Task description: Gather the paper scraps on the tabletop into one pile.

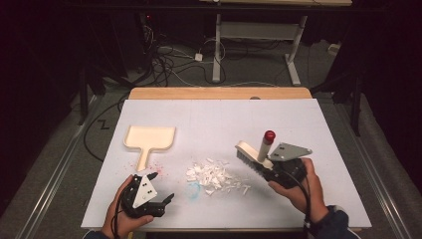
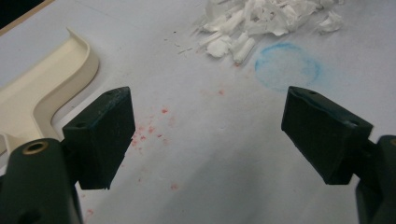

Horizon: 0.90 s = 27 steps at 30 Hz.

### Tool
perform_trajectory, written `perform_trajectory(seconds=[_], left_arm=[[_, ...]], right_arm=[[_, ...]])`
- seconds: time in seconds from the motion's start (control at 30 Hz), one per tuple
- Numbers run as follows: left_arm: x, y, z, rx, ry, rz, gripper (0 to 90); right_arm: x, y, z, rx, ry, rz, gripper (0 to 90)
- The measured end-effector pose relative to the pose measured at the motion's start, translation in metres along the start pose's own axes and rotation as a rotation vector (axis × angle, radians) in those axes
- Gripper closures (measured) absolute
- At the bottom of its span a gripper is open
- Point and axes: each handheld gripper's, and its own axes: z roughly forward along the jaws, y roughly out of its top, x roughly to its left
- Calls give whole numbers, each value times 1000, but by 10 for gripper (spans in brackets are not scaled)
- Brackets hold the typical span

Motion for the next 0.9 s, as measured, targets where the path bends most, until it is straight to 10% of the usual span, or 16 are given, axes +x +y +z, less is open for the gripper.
perform_trajectory(seconds=[0.33, 0.9], left_arm=[[-1, 1, 3, 13, -7, 13, 167], [0, 0, 4, 13, -18, 16, 167]], right_arm=[[-8, -45, -24, 174, 32, -36, 678], [42, 6, 29, 59, 98, -69, 678]])
